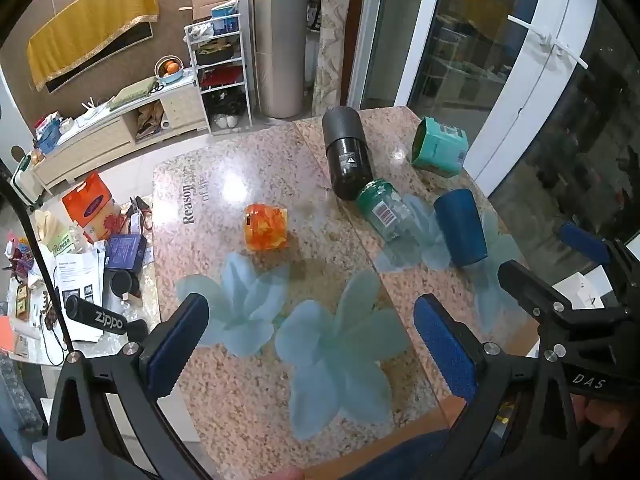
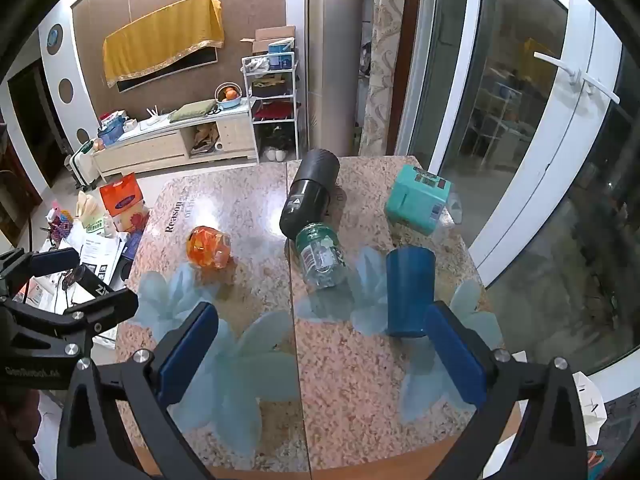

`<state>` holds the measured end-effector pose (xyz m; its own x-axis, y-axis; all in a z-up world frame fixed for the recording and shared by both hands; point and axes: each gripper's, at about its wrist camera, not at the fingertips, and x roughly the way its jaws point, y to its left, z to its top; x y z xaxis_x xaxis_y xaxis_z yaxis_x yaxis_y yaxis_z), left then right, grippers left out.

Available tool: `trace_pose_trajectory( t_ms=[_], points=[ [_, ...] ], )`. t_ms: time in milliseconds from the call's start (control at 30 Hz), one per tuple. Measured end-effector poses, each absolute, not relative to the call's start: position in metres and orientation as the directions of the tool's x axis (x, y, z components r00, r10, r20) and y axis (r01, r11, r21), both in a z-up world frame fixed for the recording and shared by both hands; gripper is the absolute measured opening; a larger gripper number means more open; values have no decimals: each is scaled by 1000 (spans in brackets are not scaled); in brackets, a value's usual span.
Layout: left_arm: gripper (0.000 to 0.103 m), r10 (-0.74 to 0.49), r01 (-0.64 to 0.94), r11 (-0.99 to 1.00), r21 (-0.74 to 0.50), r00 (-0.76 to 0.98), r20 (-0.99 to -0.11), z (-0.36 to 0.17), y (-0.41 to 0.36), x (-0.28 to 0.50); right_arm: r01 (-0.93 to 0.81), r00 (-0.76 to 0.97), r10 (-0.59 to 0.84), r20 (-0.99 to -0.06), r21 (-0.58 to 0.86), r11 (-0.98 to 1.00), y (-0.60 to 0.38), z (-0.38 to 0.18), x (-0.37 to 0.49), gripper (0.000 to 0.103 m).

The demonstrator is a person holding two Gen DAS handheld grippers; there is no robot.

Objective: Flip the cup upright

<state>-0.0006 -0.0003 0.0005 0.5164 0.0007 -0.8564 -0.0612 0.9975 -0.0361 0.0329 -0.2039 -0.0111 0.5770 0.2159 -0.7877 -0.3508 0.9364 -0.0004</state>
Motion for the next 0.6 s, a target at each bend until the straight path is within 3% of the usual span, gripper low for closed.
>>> trace_pose_trajectory(
  t_ms=[600],
  points=[
    [103, -10, -45, 998, -41, 537, -843, 7, -4, -2, -348, 586, 199, -786, -22, 937, -204, -11, 32, 103]
  ],
)
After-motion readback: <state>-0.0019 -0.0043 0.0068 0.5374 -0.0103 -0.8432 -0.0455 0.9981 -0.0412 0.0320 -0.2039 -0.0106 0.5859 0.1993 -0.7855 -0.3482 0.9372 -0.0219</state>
